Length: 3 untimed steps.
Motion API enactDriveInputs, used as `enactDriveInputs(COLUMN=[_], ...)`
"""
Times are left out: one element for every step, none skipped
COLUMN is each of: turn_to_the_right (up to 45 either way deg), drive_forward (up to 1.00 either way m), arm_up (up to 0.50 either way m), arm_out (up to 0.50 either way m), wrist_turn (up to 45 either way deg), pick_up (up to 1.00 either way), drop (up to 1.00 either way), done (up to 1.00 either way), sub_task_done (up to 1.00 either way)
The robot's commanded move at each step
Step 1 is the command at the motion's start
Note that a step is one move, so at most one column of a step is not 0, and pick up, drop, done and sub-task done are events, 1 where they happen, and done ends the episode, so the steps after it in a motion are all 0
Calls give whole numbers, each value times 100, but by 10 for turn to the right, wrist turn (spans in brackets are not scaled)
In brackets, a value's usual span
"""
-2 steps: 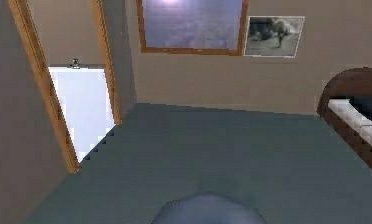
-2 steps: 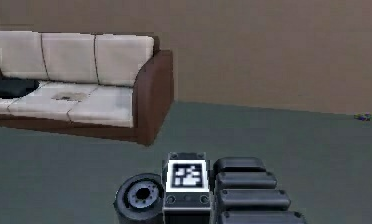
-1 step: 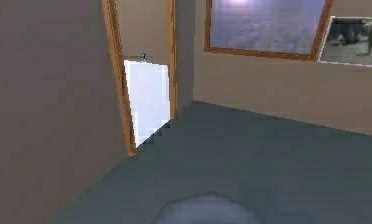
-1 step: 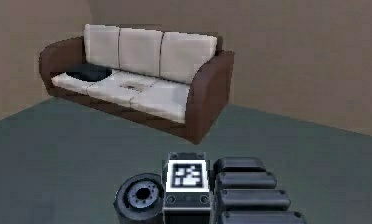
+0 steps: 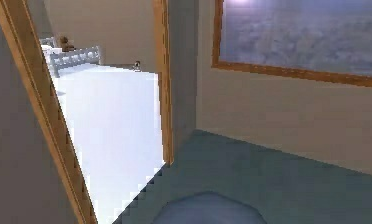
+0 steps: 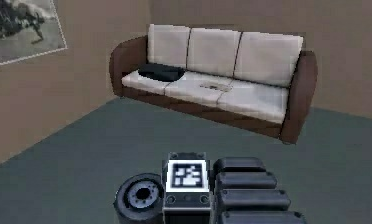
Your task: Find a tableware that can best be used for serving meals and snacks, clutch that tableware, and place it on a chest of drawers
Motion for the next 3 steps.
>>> enactDriveInputs(turn_to_the_right=[-30,0,-420], drive_forward=[0,75,0], arm_up=[0,0,0], arm_out=[0,0,0], wrist_turn=[0,0,0], pick_up=[0,0,0], drop=[0,0,0], done=[0,0,0], sub_task_done=[0,0,0])
